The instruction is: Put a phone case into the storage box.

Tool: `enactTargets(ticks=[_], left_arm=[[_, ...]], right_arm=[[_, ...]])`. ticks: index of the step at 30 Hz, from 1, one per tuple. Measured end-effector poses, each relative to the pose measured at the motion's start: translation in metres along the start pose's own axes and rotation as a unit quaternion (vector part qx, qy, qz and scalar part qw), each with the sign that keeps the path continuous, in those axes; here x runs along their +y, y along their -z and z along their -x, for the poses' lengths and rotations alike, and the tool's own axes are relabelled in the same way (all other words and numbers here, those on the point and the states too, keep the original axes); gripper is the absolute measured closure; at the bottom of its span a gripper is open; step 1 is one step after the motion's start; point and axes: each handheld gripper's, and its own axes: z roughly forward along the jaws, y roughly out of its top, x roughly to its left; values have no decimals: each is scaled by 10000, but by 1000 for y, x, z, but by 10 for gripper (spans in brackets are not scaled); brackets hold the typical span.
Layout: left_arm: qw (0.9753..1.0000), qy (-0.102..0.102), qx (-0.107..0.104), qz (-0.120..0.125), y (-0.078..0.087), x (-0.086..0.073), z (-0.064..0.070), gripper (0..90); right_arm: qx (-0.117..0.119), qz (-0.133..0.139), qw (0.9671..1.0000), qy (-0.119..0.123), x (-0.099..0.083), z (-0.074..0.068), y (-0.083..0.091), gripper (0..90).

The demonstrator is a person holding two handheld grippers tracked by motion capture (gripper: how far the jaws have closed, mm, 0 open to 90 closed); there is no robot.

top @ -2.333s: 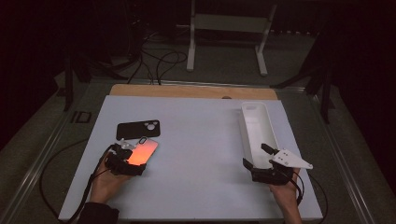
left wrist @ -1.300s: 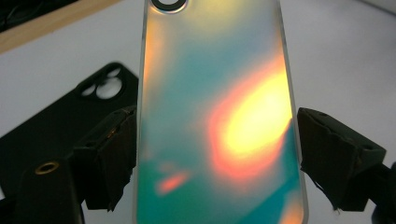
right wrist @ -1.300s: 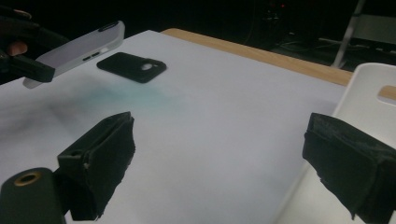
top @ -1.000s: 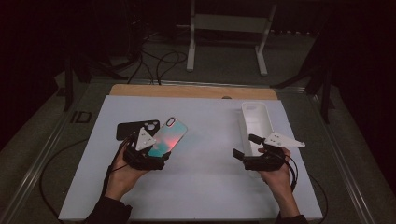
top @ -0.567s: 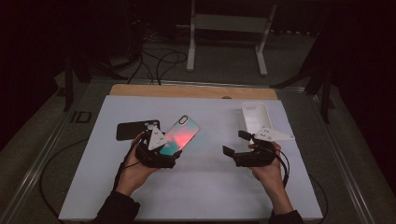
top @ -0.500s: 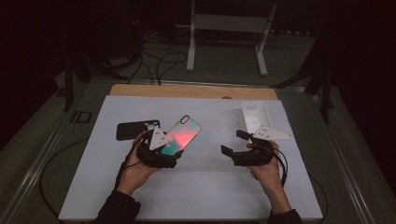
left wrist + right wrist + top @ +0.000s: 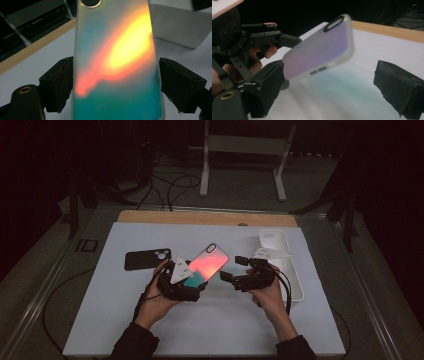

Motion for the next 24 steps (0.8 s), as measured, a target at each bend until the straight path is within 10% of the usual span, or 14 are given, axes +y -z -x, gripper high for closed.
enactTargets(ticks=[14,24], left_arm=[[9997,-39,-186,153,-7,6,15,169],[9997,-28,-197,109,-12,5,20,170]], right_arm=[[51,-185,9991,-385,5,-5,-15,520],[518,0,9960,-725,6,-7,-14,794]])
